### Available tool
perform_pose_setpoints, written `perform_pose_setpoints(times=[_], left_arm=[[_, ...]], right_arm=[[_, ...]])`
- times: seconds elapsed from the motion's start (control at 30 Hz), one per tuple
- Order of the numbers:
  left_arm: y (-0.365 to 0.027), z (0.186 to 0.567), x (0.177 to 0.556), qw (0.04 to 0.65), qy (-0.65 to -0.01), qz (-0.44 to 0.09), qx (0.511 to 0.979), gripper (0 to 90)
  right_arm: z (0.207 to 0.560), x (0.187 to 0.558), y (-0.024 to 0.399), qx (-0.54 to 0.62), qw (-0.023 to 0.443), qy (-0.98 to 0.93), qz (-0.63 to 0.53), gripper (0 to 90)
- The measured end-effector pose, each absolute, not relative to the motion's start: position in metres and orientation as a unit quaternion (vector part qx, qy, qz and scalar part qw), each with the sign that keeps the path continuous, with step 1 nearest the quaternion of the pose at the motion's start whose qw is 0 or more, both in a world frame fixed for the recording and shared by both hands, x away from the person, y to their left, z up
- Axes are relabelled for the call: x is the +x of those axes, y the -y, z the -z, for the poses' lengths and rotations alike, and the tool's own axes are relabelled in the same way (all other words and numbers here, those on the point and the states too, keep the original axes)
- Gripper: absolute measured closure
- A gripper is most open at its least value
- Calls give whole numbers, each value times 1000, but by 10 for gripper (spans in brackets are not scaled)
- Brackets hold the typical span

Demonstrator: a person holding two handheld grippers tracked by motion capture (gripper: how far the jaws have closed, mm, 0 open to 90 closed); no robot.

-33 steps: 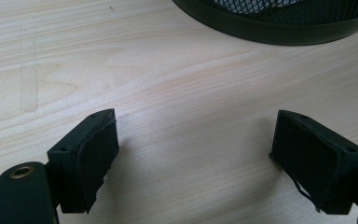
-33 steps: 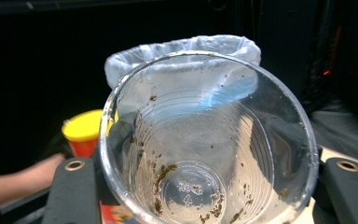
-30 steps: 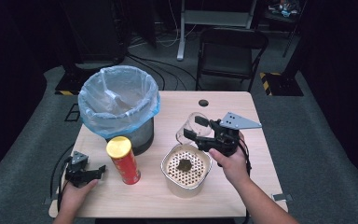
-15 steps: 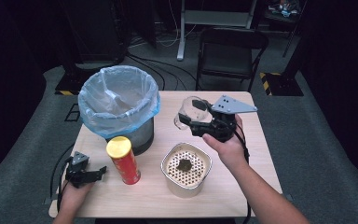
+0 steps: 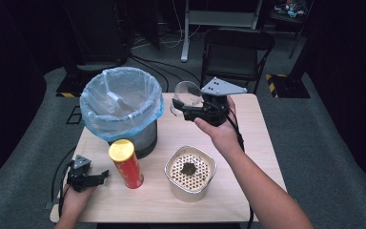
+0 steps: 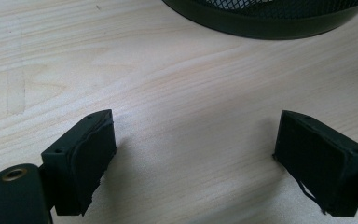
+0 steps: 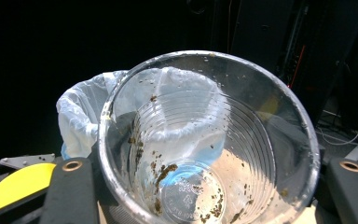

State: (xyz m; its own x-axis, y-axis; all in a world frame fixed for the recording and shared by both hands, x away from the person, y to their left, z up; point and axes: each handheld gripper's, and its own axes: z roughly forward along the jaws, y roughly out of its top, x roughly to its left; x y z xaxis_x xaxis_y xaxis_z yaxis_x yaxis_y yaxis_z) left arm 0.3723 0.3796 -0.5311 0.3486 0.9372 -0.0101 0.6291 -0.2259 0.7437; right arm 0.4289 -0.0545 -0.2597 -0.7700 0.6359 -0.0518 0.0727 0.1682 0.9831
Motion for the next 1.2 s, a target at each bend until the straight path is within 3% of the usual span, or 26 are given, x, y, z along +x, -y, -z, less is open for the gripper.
perform_pose_setpoints(times=[0.4, 0.7, 1.2], left_arm=[[-380, 531, 372, 337, -522, -228, 750, 124], [-379, 531, 373, 341, -523, -231, 746, 124], [-380, 530, 373, 336, -521, -226, 751, 124]], right_arm=[[242, 460, 23, 248, 214, -728, -603, 325], [231, 475, -13, 227, 226, -741, -590, 315], [237, 488, -68, 224, 210, -758, -575, 311]])
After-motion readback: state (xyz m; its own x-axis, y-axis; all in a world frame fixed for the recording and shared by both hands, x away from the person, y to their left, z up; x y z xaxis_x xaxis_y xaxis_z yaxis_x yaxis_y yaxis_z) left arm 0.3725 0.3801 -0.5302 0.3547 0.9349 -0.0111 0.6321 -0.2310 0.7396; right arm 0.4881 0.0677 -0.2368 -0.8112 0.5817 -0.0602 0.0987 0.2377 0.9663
